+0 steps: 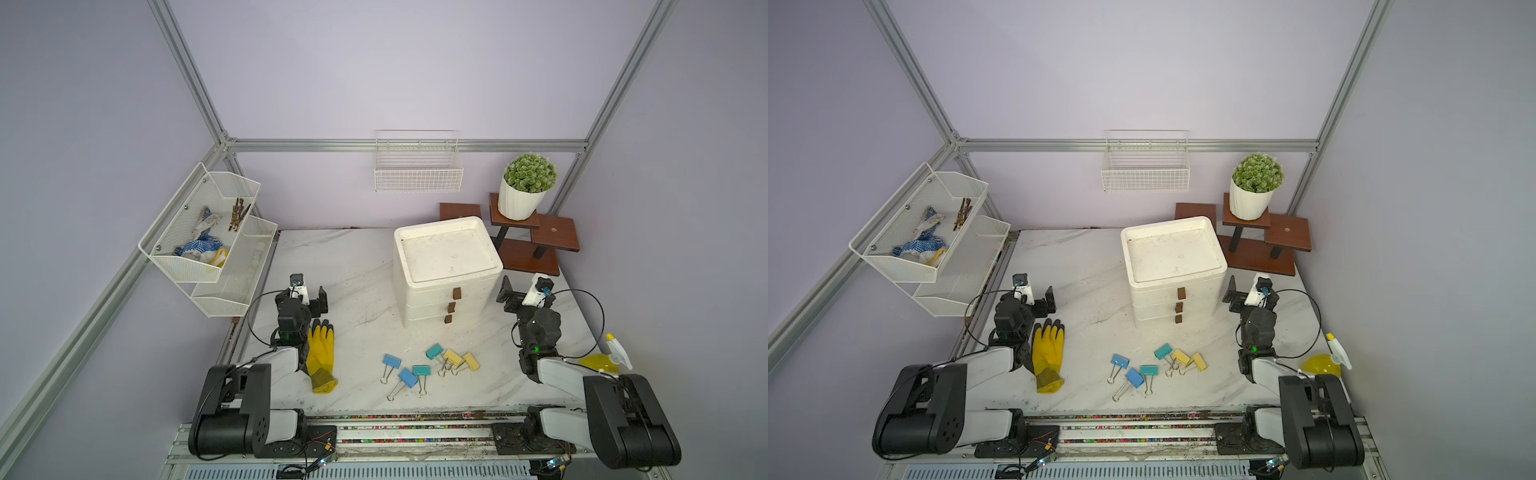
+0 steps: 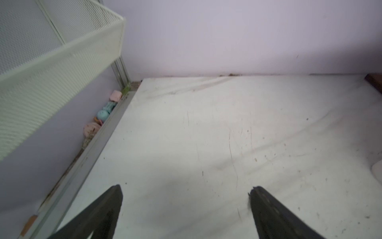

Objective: Put the binder clips in the drawer according to color
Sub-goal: Move the storage box to the center of the board.

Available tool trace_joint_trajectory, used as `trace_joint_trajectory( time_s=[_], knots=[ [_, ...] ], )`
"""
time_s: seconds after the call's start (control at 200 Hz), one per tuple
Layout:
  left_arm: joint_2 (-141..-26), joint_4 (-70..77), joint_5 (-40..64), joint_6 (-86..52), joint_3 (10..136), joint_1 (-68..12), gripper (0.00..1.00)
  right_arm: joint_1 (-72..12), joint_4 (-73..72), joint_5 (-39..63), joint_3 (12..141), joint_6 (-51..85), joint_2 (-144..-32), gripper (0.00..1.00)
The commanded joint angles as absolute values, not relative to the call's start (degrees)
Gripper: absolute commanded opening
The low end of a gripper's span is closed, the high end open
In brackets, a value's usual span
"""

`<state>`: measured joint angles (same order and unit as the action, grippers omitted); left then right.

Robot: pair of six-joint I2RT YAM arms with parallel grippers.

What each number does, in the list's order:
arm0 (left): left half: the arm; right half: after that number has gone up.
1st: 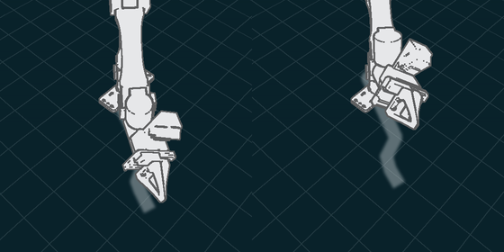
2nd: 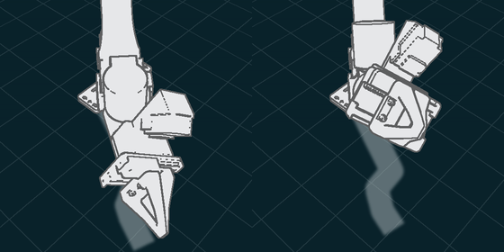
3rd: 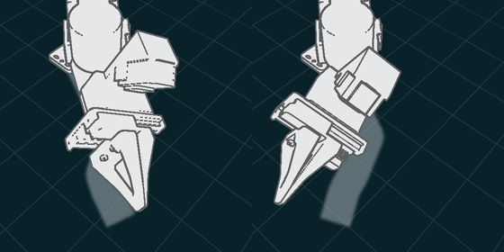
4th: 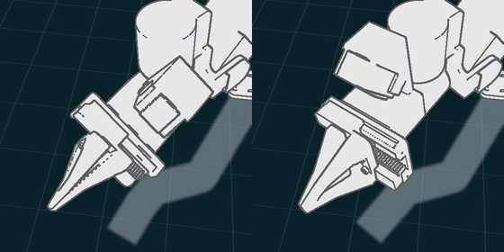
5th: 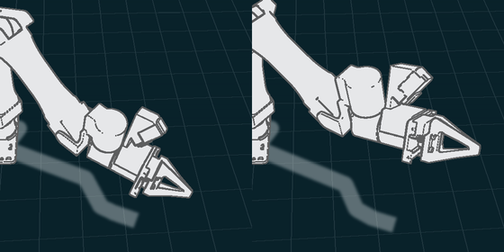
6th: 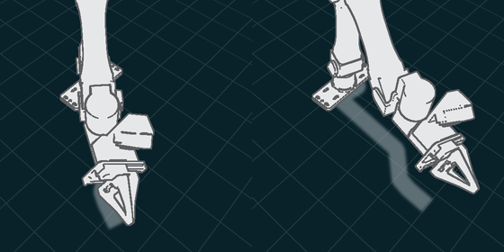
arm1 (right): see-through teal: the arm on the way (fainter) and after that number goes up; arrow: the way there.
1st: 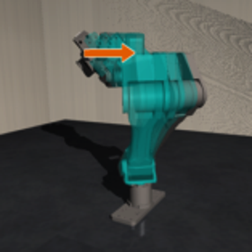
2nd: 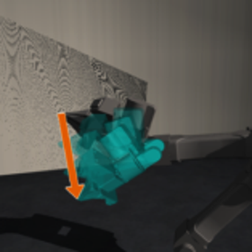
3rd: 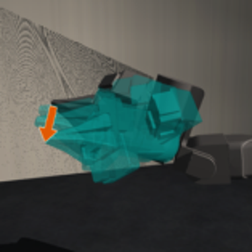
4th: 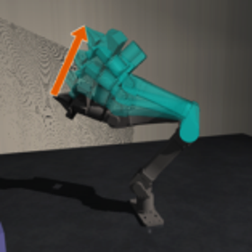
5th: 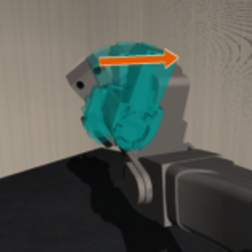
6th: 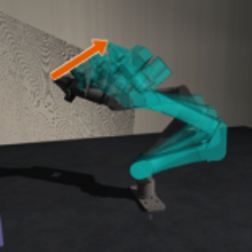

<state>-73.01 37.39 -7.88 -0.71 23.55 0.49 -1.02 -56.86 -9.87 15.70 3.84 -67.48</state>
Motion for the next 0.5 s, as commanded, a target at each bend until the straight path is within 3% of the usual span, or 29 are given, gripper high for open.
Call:
trace_joint_trajectory(
  time_s=[0.0, 0.175, 0.255, 0.32, 0.495],
  knots=[
    [-65.96, 27.19, -8.07, -2.07, 30.97, -1.22, 1.0, -1.32, -42.87, -11.96, 22.0, 4.83, -59.27, 0.99],
    [-60.84, 10.03, -11.47, -3.25, 45.85, -6.84, 1.0, -1.32, -14.88, -14.49, 39.78, 15.54, -51.56, 0.99],
    [-61.73, -6.15, -14.62, -18.25, 55.95, -7.52, 1.0, -1.22, -1.73, -12.66, 46.32, 26.89, -50.78, 0.99],
    [-62.72, -19.44, -14.42, -28.61, 61.47, -7.48, 1.0, -1.23, -2.22, -12.37, 44.05, 35.34, -48.8, 0.99],
    [-64.84, -18.6, 1.64, -33.76, 62.76, -4.66, 1.0, -1.06, -4.88, -1.97, 40.4, 39.6, -45.18, 0.99]
  ],
)
